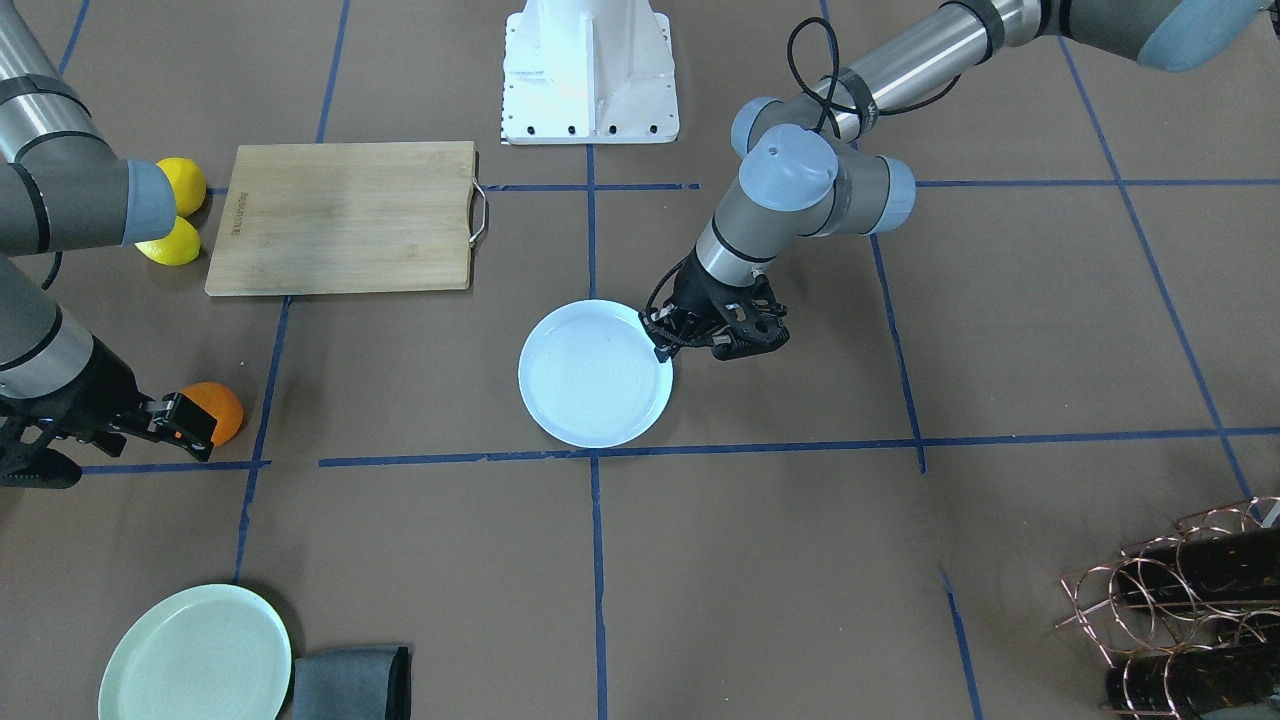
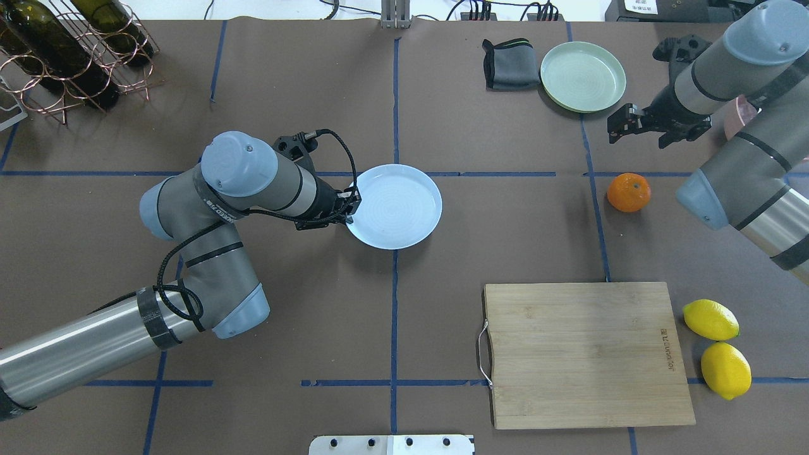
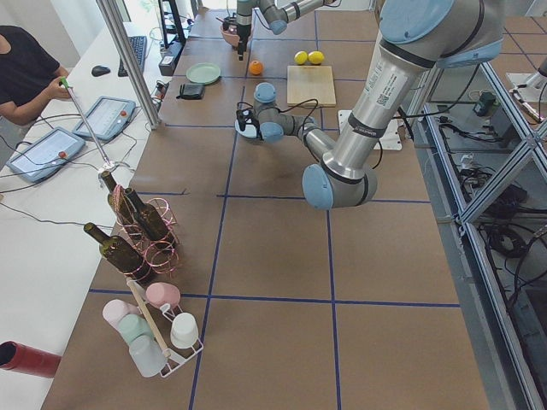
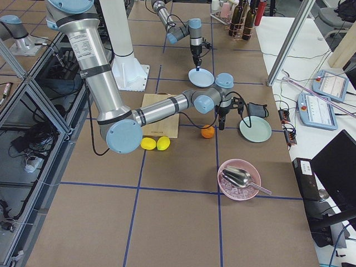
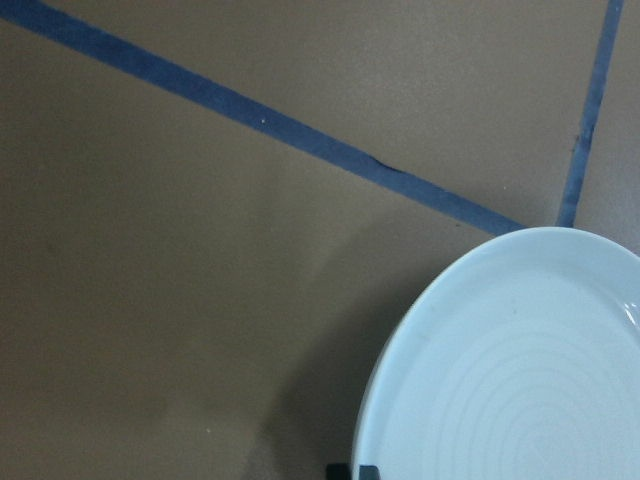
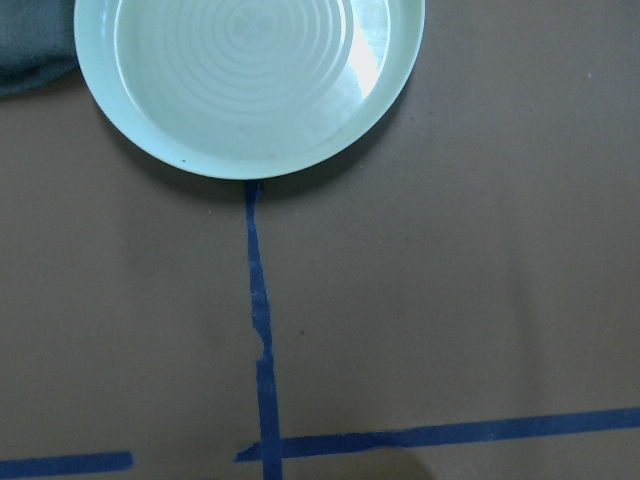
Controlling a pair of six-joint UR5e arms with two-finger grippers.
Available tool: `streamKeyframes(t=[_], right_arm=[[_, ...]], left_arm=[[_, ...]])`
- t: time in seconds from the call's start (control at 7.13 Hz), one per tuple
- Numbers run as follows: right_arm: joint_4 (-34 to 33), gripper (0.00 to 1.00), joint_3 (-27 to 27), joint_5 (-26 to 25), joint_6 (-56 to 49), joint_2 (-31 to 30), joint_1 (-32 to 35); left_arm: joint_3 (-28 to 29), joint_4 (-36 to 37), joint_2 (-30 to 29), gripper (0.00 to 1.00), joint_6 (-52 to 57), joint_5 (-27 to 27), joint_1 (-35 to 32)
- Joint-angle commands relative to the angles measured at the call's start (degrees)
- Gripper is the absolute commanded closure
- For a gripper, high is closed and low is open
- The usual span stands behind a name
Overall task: Pick orange to plate
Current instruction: 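Slide the plate toward table center with the left gripper while the right approaches the orange, then close the right gripper on the orange while the left gripper releases the plate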
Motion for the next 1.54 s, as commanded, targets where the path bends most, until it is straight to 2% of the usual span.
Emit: streamKeyframes(t=[0.0, 0.42, 1.4], right_arm=[[0.0, 0.0, 0.02, -0.58, 1.52, -0.73, -2.02], [0.0, 0.0, 0.02, -2.95, 2.32, -2.66, -4.49], [-0.09, 0.0, -0.5, -3.22, 2.32, -3.71, -6.51]], left_arm=[[-2.93, 0.04, 1.74, 0.0, 1.58, -0.26, -1.64], [-3.2, 0.04, 1.84, 0.0, 5.18, -0.53, -2.88], [-3.38, -0.13, 2.19, 0.0, 5.18, -0.53, -3.31]])
